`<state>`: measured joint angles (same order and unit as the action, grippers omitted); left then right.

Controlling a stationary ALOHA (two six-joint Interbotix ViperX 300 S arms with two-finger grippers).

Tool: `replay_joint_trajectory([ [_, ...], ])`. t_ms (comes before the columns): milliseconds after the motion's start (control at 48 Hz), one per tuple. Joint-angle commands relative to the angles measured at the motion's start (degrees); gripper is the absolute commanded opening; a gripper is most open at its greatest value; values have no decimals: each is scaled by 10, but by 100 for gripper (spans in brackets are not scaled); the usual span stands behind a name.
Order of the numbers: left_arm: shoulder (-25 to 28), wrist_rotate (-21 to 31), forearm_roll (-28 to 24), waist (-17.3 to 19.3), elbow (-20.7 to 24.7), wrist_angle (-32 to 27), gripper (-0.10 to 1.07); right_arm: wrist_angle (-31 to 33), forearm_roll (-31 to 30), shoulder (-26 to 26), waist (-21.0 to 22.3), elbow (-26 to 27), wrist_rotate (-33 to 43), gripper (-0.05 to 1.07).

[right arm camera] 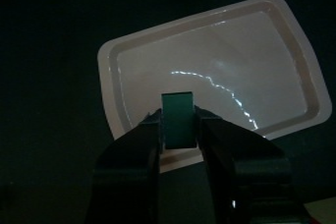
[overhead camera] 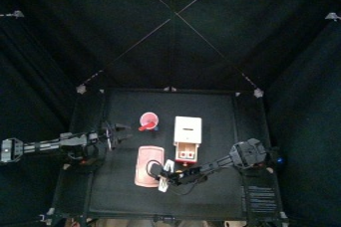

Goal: Place sushi piece in drawer

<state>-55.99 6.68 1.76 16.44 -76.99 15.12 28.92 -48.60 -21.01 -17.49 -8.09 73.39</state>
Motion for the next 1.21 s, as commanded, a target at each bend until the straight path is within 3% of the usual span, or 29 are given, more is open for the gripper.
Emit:
replay_joint_trajectory([
  [0,2,0,1,2,5,3,85,13,2,40,-1,9,3,45],
  [271,2,-1,0,2,5,3,85,127,-4,88,-20,-19,41,45],
  [562,2,-1,1,3,4,3,85,267,-142,178,-75,-124,270,45],
  [729,2,-1,1,4,4,3,85,281,-171,229,-82,-207,403,45],
  [896,2,0,1,4,4,3,85,283,-184,255,-82,-272,486,46],
  [1188,2,0,1,5,4,3,85,285,-195,258,-79,-304,534,54],
])
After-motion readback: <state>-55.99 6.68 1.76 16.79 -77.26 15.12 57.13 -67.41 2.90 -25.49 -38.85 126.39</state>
